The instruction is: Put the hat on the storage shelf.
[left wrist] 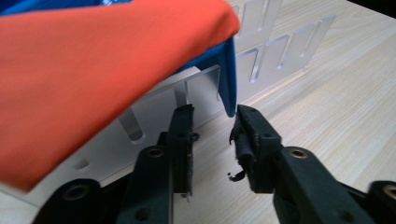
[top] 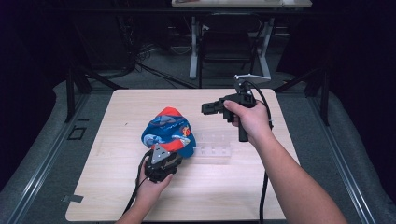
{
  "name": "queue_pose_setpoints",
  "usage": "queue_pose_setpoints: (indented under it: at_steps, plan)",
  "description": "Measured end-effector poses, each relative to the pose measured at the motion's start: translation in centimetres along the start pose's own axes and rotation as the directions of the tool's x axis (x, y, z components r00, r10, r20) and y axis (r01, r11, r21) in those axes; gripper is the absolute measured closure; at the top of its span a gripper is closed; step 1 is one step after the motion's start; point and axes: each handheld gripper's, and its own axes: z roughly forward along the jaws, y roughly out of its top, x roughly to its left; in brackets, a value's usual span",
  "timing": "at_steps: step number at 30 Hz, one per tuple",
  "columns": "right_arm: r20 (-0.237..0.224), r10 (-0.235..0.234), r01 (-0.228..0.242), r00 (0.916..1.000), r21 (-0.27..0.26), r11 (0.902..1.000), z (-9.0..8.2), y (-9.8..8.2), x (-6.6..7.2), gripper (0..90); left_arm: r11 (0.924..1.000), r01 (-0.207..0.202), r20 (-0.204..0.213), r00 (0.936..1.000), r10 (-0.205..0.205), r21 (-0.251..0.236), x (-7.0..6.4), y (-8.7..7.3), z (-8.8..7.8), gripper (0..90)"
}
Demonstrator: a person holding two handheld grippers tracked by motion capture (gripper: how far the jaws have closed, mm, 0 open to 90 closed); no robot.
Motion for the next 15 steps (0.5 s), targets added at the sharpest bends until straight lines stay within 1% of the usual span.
queue_pose_setpoints:
  at_steps: [6, 10, 11, 15]
  plan:
    - [0.031, -0.017, 0.017, 0.9994, -0.004, 0.9998, -0.1, -0.1, 0.0, 76.6, 0.9997, 0.008, -0.005, 1.0, -0.008, 0.023, 0.4, -0.4, -0.4, 56.0]
    - [0.051, -0.028, 0.028, 0.9983, 0.001, 0.9996, -0.3, -0.3, -0.1, 75.2, 0.9992, 0.012, -0.003, 0.9999, -0.012, 0.037, 0.7, -0.7, -0.8, 52.8]
    - [0.056, -0.033, 0.033, 0.9979, 0.001, 0.9995, -0.4, -0.4, -0.1, 74.9, 0.9993, 0.018, -0.003, 0.9998, -0.018, 0.033, 0.7, -0.8, -0.9, 52.1]
    - [0.087, -0.049, 0.049, 0.995, 0.008, 0.9988, -0.8, -0.6, -0.2, 73.5, 0.999, 0.013, -0.002, 0.9999, -0.013, 0.043, 1.0, -1.1, -1.5, 50.4]
